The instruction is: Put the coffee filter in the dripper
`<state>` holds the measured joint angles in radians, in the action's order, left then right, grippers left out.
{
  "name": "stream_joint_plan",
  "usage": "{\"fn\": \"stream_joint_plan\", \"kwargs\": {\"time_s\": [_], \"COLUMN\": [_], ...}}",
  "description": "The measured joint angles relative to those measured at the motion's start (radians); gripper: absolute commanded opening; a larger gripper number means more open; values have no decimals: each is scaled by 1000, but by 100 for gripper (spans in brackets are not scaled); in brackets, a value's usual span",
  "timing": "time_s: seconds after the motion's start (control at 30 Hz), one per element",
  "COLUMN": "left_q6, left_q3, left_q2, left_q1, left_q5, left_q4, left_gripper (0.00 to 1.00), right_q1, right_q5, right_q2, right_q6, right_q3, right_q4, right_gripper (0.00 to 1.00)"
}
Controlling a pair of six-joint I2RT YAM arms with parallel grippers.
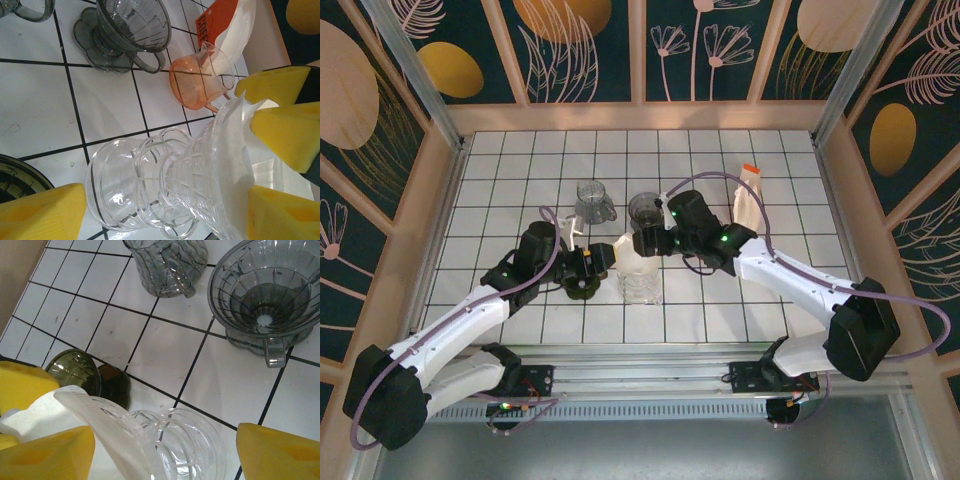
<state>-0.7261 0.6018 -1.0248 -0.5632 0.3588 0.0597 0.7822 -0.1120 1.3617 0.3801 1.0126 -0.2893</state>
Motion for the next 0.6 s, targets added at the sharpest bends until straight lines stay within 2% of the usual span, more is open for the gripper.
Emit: {"fn": "stream_joint_plan", "kwargs": {"time_s": [0.6], "left_q6": [0], "left_q3": [-5], "left_q2": [-10], "left_q1": [0], "left_q5": [0], "left_q4": [-4], "left_gripper": [81], "right_q1": [7], "right_q5": [6], "right_q2": [-26], "right_q6": [38], "right_q3": [-1], "right_q4": [-6], "right_gripper": [77]}}
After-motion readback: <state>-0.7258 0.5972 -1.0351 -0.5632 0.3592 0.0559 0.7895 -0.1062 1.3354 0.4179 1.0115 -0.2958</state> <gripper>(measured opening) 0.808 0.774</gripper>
